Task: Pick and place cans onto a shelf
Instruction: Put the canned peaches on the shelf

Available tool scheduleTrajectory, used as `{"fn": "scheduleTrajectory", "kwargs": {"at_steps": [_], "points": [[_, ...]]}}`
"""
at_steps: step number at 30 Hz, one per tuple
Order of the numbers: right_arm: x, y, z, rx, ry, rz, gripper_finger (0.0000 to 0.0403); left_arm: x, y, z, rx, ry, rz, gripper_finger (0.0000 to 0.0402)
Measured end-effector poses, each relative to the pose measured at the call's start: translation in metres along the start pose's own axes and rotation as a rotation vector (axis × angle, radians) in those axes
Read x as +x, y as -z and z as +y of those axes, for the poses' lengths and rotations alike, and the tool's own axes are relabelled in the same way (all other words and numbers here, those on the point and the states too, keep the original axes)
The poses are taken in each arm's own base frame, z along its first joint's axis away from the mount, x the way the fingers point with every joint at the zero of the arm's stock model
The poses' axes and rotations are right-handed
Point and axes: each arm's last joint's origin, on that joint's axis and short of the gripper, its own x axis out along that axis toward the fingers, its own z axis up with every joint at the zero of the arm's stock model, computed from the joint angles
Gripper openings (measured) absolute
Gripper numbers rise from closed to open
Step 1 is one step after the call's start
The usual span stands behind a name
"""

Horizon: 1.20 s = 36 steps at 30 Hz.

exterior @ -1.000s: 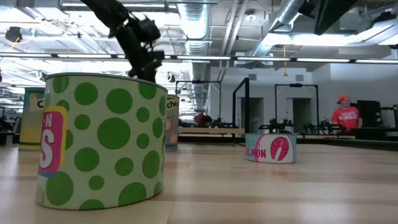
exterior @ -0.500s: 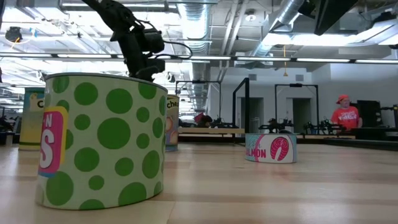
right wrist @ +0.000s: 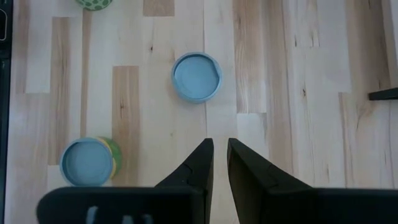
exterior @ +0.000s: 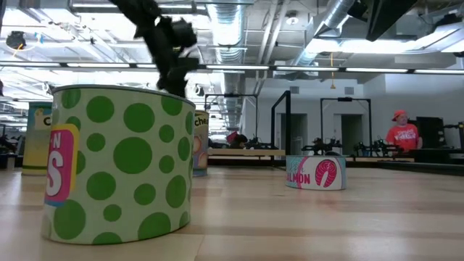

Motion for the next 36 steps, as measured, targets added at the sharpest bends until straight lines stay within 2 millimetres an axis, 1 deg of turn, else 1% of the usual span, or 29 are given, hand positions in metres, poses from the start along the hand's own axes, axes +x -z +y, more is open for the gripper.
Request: {"fn": "scheduleTrajectory", "kwargs": {"at_steps": [2, 4, 7, 10, 13, 15, 18, 22, 25, 28, 32, 35, 36], "points": [[0.0, 0.0, 0.0, 0.0, 0.0, 0.0, 0.007, -0.017, -0.012, -0.013, 0.034, 0.093, -0.044, 0.0], [0.0, 0.0, 0.0, -0.001, -0.001, 0.0, 0.007, -0.032, -0.019, -0.029, 0.071, 0.187, -0.058, 0.0], [0.0, 0.001, 0.002, -0.008, -0.003, 0.003, 0.007, -0.042, -0.018, -0.058, 0.126, 0.289, -0.031, 0.0], [-0.001, 0.003, 0.005, -0.021, -0.009, 0.004, 0.007, -0.042, -0.01, -0.088, 0.19, 0.387, 0.044, 0.0], [-0.002, 0.004, 0.008, -0.031, -0.015, 0.004, 0.007, -0.038, 0.0, -0.113, 0.266, 0.432, 0.1, 0.0], [-0.002, 0.004, 0.01, -0.036, -0.019, 0.001, 0.007, -0.035, 0.008, -0.126, 0.299, 0.452, 0.144, 0.0], [-0.002, 0.004, 0.011, -0.033, -0.023, -0.001, 0.007, -0.031, 0.014, -0.142, 0.347, 0.475, 0.146, 0.0], [-0.002, 0.004, 0.011, 0.027, -0.024, -0.003, 0.007, -0.028, 0.016, -0.149, 0.329, 0.481, 0.158, 0.0004], [-0.002, 0.004, 0.011, 0.053, -0.024, -0.002, 0.007, -0.027, 0.016, -0.149, 0.326, 0.472, 0.162, 0.0021], [-0.002, 0.004, 0.011, 0.054, -0.024, -0.002, 0.007, -0.027, 0.016, -0.147, 0.352, 0.426, 0.156, 0.0047], [-0.002, 0.004, 0.011, 0.055, -0.024, -0.002, 0.007, -0.02, 0.014, -0.147, 0.349, 0.4, 0.153, 0.009], [-0.003, 0.004, 0.011, 0.056, -0.024, -0.003, 0.007, -0.012, 0.01, -0.149, 0.328, 0.397, 0.137, 0.0119], [-0.002, 0.004, 0.011, 0.057, -0.024, -0.002, 0.007, -0.007, 0.011, -0.149, 0.322, 0.392, 0.162, 0.0127]]}}
